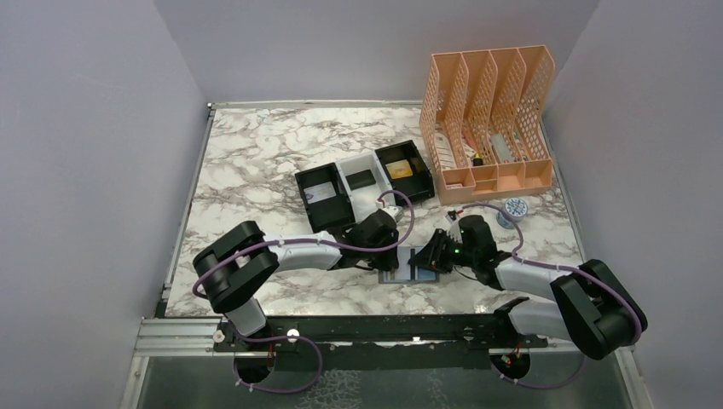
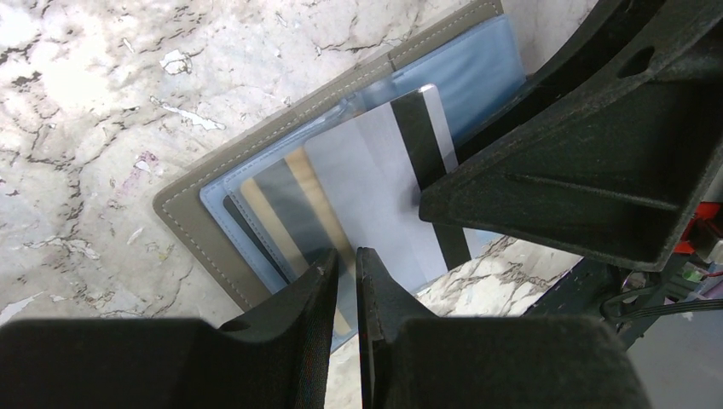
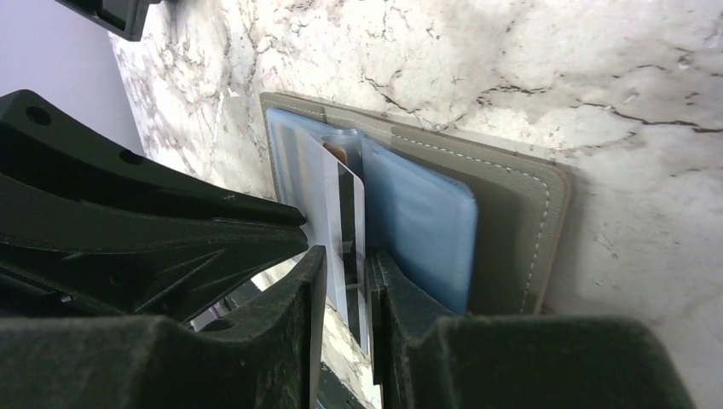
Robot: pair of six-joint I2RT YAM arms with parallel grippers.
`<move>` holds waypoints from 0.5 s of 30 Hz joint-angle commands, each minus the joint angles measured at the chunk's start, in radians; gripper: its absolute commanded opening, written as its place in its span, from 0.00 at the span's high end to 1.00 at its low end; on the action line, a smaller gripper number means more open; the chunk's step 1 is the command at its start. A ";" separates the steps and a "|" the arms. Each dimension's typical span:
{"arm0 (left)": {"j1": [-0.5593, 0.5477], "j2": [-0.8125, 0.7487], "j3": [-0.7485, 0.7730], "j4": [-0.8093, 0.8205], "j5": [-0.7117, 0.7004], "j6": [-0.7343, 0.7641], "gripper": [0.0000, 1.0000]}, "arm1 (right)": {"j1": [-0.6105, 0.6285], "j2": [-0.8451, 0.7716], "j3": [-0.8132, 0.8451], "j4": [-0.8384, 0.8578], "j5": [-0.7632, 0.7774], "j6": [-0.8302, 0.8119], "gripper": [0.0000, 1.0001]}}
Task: Take the credit cards out of the card holder
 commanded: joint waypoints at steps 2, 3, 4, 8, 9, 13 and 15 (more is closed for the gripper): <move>-0.008 0.048 -0.002 -0.078 0.004 0.025 0.82 | -0.004 0.030 -0.010 0.091 -0.046 0.013 0.75; -0.008 0.049 -0.001 -0.078 0.005 0.026 0.82 | -0.004 0.035 -0.012 0.100 -0.050 0.014 0.76; -0.008 0.049 -0.001 -0.079 0.005 0.026 0.82 | -0.004 0.042 -0.014 0.110 -0.056 0.016 0.76; -0.009 0.048 -0.004 -0.078 0.005 0.025 0.82 | -0.004 0.061 -0.022 0.150 -0.086 0.019 0.79; -0.009 0.049 -0.004 -0.078 0.005 0.026 0.82 | -0.004 0.066 -0.023 0.157 -0.092 0.019 0.79; -0.011 0.053 0.000 -0.079 0.010 0.025 0.83 | -0.004 0.078 -0.027 0.190 -0.110 0.027 0.79; -0.011 0.053 0.002 -0.078 0.012 0.027 0.83 | -0.004 0.088 -0.029 0.204 -0.118 0.031 0.79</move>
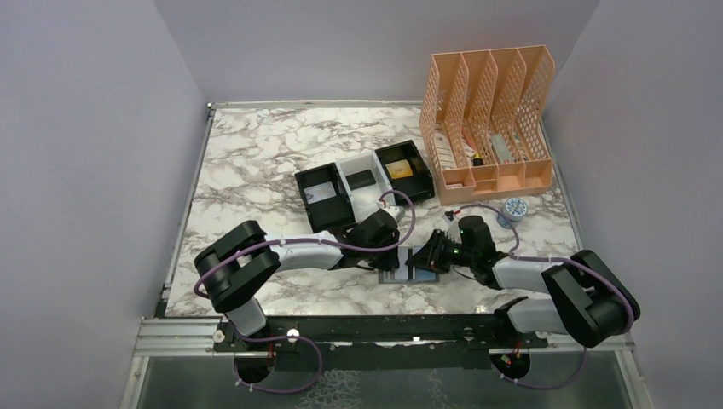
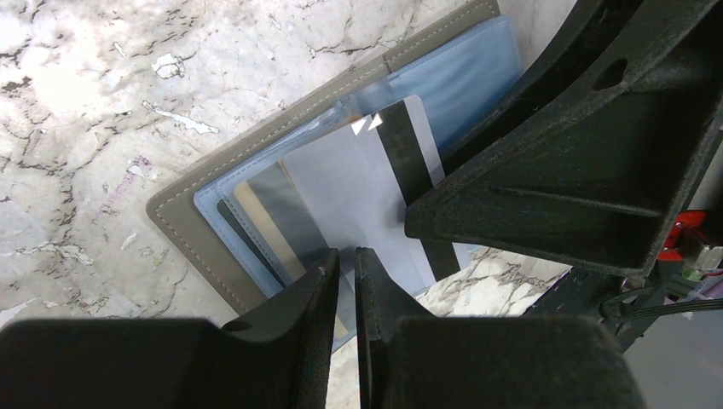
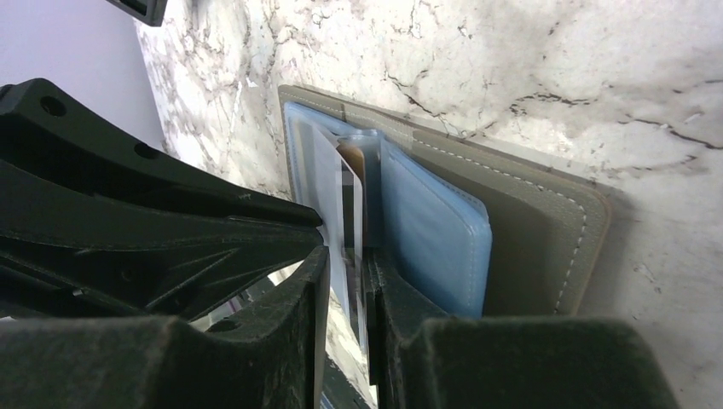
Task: Take the credit cards out of the card holder
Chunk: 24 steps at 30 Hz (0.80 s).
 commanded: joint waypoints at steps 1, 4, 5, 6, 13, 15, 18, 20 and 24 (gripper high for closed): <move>-0.009 0.043 -0.007 -0.080 0.007 0.024 0.83 | -0.004 0.022 -0.015 0.093 -0.052 0.017 0.79; -0.010 0.044 -0.008 -0.079 0.006 0.024 0.84 | -0.004 0.040 -0.014 0.109 -0.059 0.024 0.83; -0.011 0.044 -0.010 -0.079 0.004 0.023 0.84 | -0.004 0.044 -0.013 0.106 -0.058 0.025 0.85; -0.010 0.044 -0.010 -0.079 0.004 0.023 0.84 | -0.004 0.045 -0.012 0.102 -0.051 0.025 0.88; -0.010 0.035 -0.023 -0.085 -0.014 0.018 0.84 | -0.004 -0.054 0.004 -0.065 0.063 -0.016 0.99; -0.011 0.029 -0.027 -0.085 -0.026 0.015 0.84 | -0.004 -0.110 0.022 -0.149 0.114 -0.049 0.99; -0.010 0.017 -0.027 -0.091 -0.043 0.013 0.84 | -0.005 -0.195 0.056 -0.292 0.200 -0.093 0.99; -0.010 0.008 -0.027 -0.094 -0.059 0.010 0.84 | -0.006 -0.258 0.073 -0.367 0.249 -0.119 0.99; -0.011 -0.013 -0.028 -0.104 -0.089 0.000 0.84 | -0.006 -0.389 0.110 -0.484 0.336 -0.161 0.99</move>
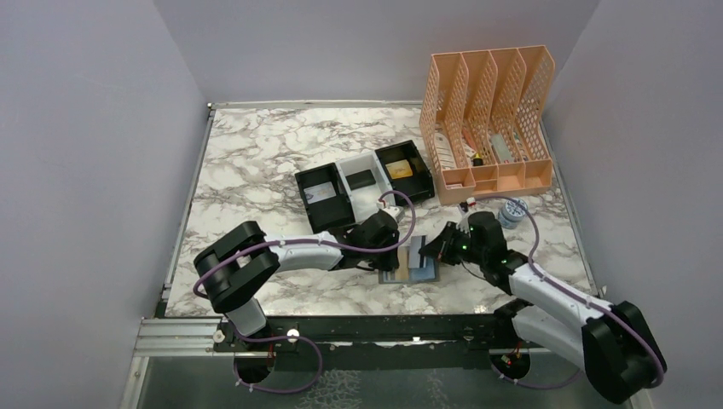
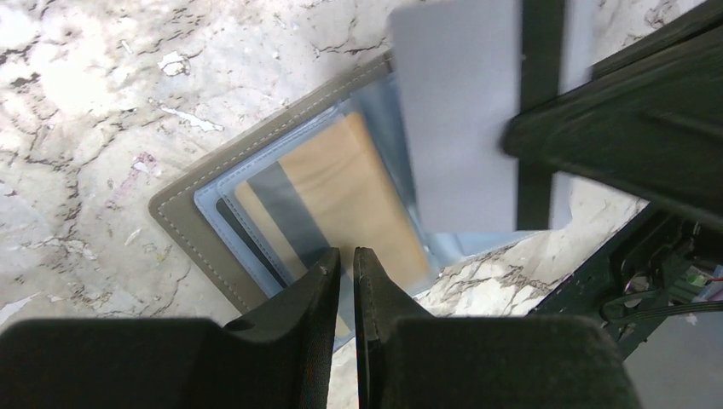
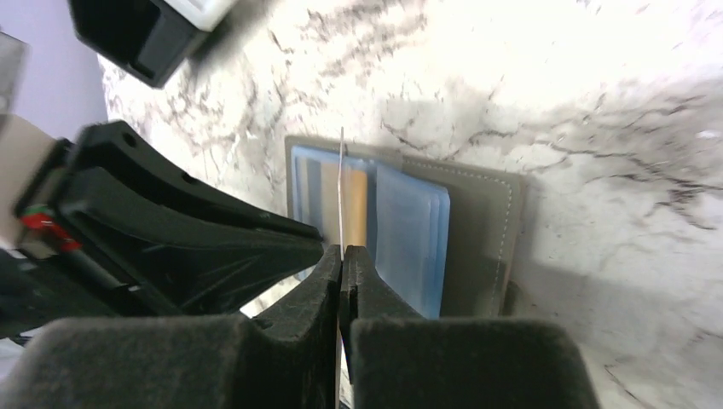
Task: Take the credit cards out of the card holder
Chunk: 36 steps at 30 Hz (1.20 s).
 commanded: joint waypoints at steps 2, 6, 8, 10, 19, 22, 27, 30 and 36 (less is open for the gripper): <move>-0.006 -0.027 -0.035 -0.105 -0.096 -0.007 0.83 | -0.003 -0.158 0.073 -0.198 0.184 -0.102 0.99; -0.006 -0.077 -0.040 -0.102 -0.114 -0.011 0.75 | -0.003 -0.243 0.091 -0.187 0.187 -0.166 0.99; -0.006 -0.116 -0.046 -0.098 -0.129 -0.004 0.70 | -0.003 -0.276 0.093 -0.153 0.169 -0.204 0.99; -0.006 -0.161 -0.048 -0.092 -0.151 0.016 0.69 | -0.003 -0.300 0.091 -0.104 0.141 -0.249 0.99; 0.008 -0.333 0.003 -0.232 -0.311 0.125 0.32 | -0.002 -0.349 0.104 0.083 -0.007 -0.362 0.99; 0.043 -0.385 0.024 -0.316 -0.360 0.157 0.20 | -0.002 -0.349 0.103 0.123 -0.058 -0.379 0.99; 0.183 -0.493 0.020 -0.413 -0.339 0.195 0.12 | -0.002 -0.330 0.129 0.145 -0.110 -0.434 0.99; 0.293 -0.564 0.012 -0.459 -0.332 0.221 0.08 | -0.002 -0.315 0.153 0.152 -0.116 -0.465 0.99; 0.540 -0.624 0.038 -0.551 -0.264 0.323 0.01 | 0.001 -0.269 0.203 0.171 -0.151 -0.524 0.99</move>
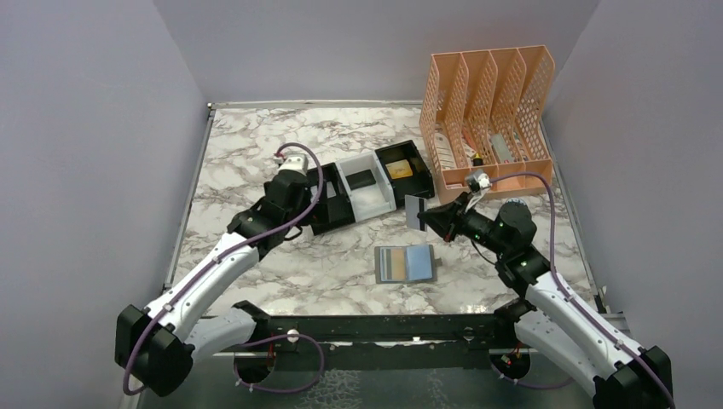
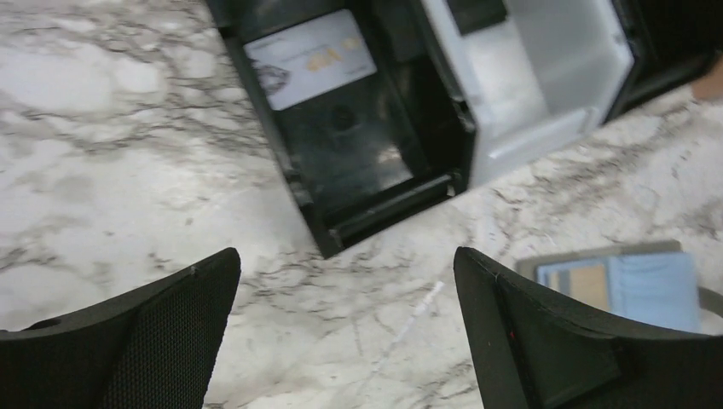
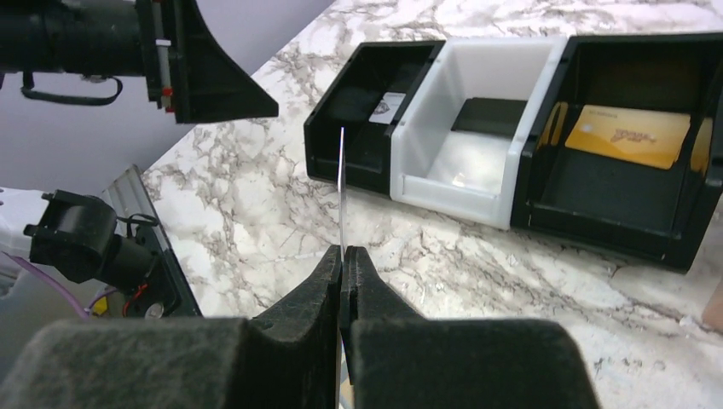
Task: Take the credit cards out of the card holder
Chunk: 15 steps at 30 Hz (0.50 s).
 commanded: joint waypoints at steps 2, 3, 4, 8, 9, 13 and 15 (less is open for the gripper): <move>0.210 -0.021 0.039 -0.102 0.048 0.125 0.01 | 0.005 0.045 0.067 0.046 -0.057 -0.092 0.99; 0.263 -0.017 0.042 -0.107 0.070 0.144 0.01 | 0.009 0.055 0.077 0.043 -0.060 -0.108 0.99; 0.313 -0.016 0.045 -0.113 0.092 0.164 0.01 | 0.014 0.065 0.088 0.034 -0.060 -0.122 0.99; 0.462 -0.037 -0.009 -0.099 0.050 0.173 0.01 | 0.043 0.102 0.126 -0.008 -0.045 -0.193 0.99; 0.471 -0.047 -0.034 -0.083 0.048 0.162 0.01 | 0.054 0.110 0.132 -0.012 -0.038 -0.208 0.99; 0.473 -0.079 -0.054 -0.063 0.077 0.159 0.01 | 0.124 0.152 0.148 -0.006 0.000 -0.290 0.99; 0.473 -0.088 -0.055 -0.063 0.064 0.154 0.01 | 0.178 0.187 0.158 0.017 0.036 -0.345 0.99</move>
